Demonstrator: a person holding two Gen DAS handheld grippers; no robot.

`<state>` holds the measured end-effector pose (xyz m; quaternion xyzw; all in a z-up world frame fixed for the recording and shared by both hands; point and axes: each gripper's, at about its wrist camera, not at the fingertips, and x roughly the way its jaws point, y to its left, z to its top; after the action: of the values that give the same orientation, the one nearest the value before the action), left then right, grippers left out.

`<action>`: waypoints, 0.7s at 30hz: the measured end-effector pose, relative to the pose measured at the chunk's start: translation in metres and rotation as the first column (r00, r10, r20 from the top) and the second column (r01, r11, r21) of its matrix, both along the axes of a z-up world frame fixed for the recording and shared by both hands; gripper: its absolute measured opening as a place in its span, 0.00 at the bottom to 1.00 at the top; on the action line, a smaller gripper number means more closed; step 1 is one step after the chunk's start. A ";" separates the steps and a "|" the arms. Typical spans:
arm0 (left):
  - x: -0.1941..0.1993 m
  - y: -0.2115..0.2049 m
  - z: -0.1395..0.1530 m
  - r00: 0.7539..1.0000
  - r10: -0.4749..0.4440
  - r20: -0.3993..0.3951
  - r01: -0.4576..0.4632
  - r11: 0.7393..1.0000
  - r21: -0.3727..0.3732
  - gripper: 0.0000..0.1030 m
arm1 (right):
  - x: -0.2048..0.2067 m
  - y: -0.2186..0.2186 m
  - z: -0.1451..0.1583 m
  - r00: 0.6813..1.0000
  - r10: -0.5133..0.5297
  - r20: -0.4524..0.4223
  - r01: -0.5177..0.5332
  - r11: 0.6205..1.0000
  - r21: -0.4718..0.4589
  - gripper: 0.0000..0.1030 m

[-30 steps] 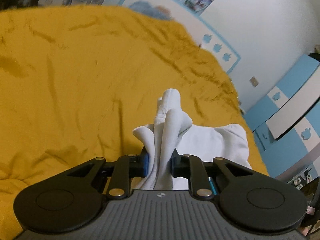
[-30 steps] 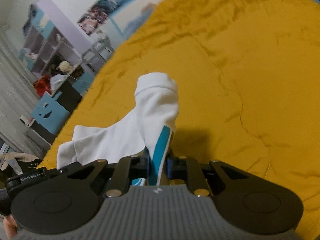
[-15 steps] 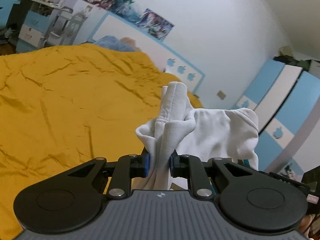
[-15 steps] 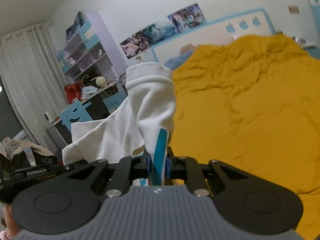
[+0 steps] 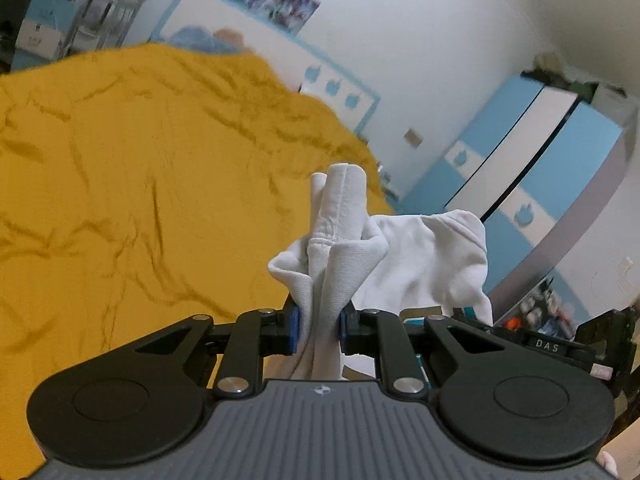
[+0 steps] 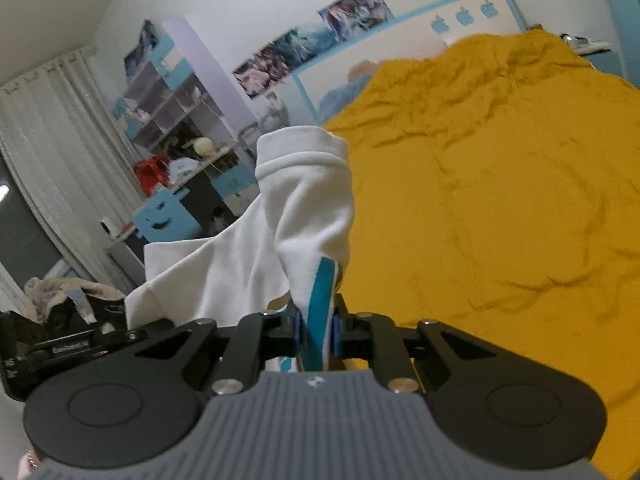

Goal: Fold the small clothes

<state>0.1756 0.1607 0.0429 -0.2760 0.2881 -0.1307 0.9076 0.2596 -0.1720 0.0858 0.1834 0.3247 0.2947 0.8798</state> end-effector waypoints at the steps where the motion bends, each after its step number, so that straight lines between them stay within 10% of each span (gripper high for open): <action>1: 0.007 -0.001 -0.007 1.000 -0.002 -0.024 0.002 1.000 -0.006 0.19 | 0.000 0.000 -0.007 1.000 -0.007 -0.021 0.007 1.000 -0.004 0.09; 21: 0.107 0.027 -0.143 0.921 0.033 -0.388 0.003 0.996 0.092 0.17 | 0.115 0.025 -0.159 0.926 -0.137 -0.353 0.082 0.983 -0.167 0.10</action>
<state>0.2827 0.1875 -0.0997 -0.2572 0.4659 -0.0530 0.8450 0.3747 -0.1468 -0.0732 0.1863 0.4918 0.1812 0.8310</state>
